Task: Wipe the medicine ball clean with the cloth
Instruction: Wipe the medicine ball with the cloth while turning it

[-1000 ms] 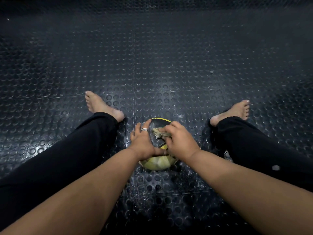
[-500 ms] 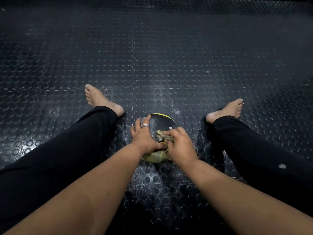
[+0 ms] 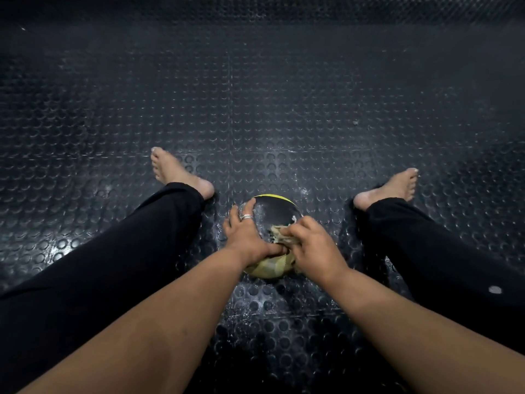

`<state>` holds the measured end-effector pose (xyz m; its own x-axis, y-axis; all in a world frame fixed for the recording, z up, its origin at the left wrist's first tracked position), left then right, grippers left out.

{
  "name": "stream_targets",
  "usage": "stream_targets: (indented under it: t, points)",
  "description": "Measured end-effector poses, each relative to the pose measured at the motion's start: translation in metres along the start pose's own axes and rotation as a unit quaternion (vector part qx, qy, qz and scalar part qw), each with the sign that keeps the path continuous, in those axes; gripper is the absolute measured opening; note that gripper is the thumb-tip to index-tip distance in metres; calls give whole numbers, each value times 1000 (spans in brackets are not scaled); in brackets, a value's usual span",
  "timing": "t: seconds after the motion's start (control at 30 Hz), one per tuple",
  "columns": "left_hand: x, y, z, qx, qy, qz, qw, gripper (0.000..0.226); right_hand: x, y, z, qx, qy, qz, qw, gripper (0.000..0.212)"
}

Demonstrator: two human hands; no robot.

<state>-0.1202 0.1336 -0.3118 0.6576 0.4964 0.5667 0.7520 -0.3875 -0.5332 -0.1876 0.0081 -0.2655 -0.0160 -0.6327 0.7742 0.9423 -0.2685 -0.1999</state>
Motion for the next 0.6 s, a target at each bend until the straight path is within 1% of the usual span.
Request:
stream_targets:
  t: [0.07, 0.13, 0.2, 0.23, 0.3, 0.37, 0.4, 0.43, 0.5, 0.6]
  points:
    - [-2, -2, -2, -4, 12, -1, 1000, 124, 2, 3, -4, -26, -1, -23, 999, 24]
    - [-4, -3, -3, -4, 20, 0, 1000, 124, 7, 15, -7, -87, 26, -55, 994, 15]
    - [-7, -7, -2, -1, 27, 3, 1000, 126, 11, 30, -14, -162, 79, -60, 982, 13]
    - [-8, -9, -1, 1, 29, 3, 1000, 127, 12, 34, -15, -182, 91, -54, 978, 12]
    - [-6, -12, 2, 2, 27, -1, 1000, 128, 14, 33, -7, -160, 53, -40, 985, 12]
    - [-3, -12, 6, 5, 17, 1, 1000, 128, 7, 16, 4, -95, 11, -30, 995, 13]
    - [-2, -12, 8, 3, 9, 2, 1000, 128, 1, 3, 10, -66, 5, -21, 998, 16]
    - [-2, -13, 9, -1, 4, 2, 1000, 127, -4, -9, 12, -55, 13, -8, 998, 19]
    - [-5, -16, 6, -12, 11, -2, 1000, 126, -8, -18, 5, -81, 48, -10, 995, 20]
    - [-8, -16, 1, -9, 35, -3, 999, 123, -2, -8, -1, -131, 81, -38, 987, 12]
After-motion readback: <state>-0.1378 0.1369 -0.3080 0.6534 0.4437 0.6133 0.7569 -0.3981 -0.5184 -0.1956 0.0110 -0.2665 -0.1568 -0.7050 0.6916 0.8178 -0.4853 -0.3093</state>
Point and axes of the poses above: each hand's wrist, its own y-axis towards the middle knuckle, its own x-axis out of the back of the hand, z = x × y, the point moved 8 cm from there along y, towards the middle knuckle, and after that the axes turned 7 degrees about -x, right-handed, at the moved point
